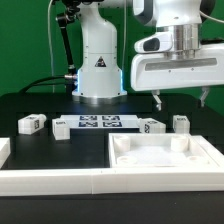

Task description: Assemble square table

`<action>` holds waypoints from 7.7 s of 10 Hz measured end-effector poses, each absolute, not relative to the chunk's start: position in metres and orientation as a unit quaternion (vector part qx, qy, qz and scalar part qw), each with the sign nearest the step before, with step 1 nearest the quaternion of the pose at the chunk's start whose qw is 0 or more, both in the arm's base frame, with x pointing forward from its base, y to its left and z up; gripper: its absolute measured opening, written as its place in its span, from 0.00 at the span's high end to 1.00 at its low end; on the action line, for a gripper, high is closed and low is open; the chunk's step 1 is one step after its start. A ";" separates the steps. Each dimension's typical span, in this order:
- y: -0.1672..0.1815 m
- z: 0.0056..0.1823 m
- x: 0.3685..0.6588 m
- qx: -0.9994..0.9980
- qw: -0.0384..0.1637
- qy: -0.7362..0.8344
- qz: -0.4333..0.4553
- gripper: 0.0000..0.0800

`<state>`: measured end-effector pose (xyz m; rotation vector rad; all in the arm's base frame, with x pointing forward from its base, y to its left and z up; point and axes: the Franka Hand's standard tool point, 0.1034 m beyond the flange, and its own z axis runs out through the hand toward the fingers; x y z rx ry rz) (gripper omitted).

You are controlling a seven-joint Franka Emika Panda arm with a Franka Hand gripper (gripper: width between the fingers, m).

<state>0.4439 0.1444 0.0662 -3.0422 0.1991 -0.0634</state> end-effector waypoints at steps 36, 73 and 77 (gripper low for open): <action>0.167 0.012 0.405 -0.886 0.015 0.016 0.464 0.34; 0.095 0.140 0.554 -0.975 0.052 -0.020 -0.214 0.63; 0.103 0.142 0.577 -0.972 0.049 -0.054 -0.222 0.63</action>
Offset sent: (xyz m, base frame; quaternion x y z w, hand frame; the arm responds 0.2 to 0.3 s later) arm 0.0000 0.0000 0.0000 0.0000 -0.0650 0.0000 0.9979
